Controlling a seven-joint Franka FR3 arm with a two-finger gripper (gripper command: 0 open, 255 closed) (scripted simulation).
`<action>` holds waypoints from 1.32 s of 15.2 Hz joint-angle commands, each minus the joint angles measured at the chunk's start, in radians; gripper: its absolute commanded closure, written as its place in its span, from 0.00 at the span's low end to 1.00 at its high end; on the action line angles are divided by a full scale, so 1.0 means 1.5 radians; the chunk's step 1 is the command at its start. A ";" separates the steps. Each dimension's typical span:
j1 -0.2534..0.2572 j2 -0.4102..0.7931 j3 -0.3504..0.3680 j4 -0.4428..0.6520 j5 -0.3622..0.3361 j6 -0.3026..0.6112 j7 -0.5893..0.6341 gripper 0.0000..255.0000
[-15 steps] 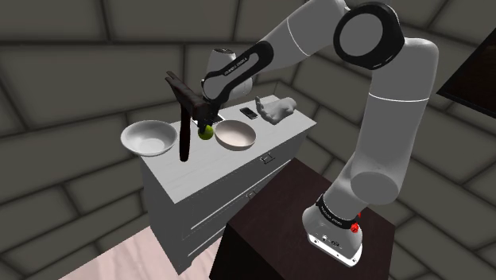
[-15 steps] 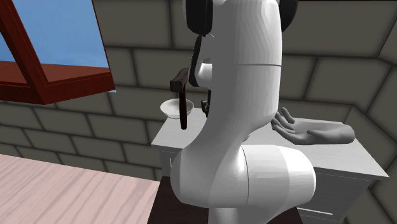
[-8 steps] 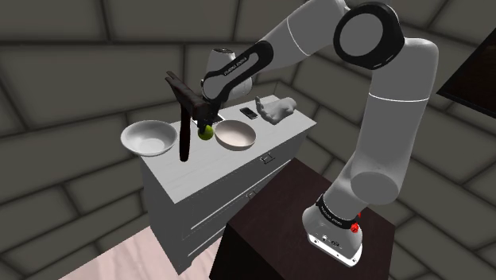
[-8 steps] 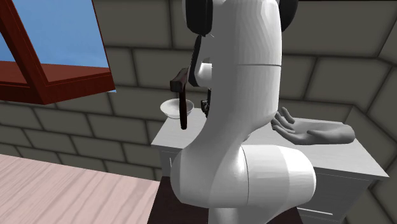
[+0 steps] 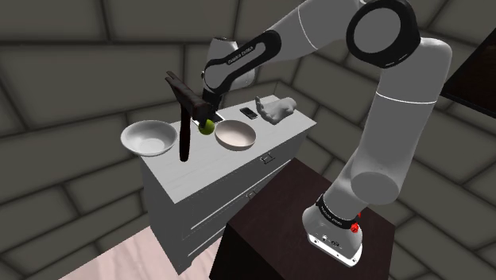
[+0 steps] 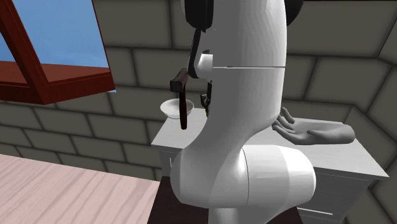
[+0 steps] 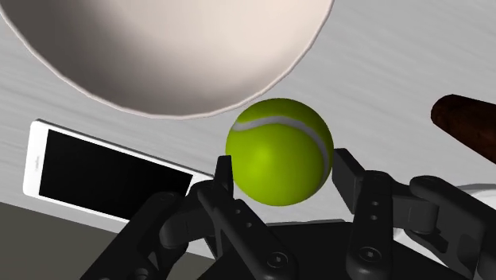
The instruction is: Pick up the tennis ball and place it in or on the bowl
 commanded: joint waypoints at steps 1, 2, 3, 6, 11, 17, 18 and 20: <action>0.000 -0.013 -0.001 0.004 -0.001 -0.017 0.001 1.00; 0.000 -0.019 -0.001 0.005 -0.002 -0.024 0.002 1.00; 0.000 -0.025 -0.001 0.007 -0.003 -0.032 0.003 1.00; 0.001 -0.041 -0.002 0.014 -0.005 -0.056 0.005 1.00; 0.001 -0.067 -0.003 0.029 -0.008 -0.096 0.008 1.00; 0.001 -0.091 -0.003 0.048 -0.011 -0.139 0.011 1.00; 0.009 -0.082 0.002 0.063 -0.013 -0.144 0.026 1.00; 0.025 -0.061 0.013 0.095 -0.017 -0.154 0.056 1.00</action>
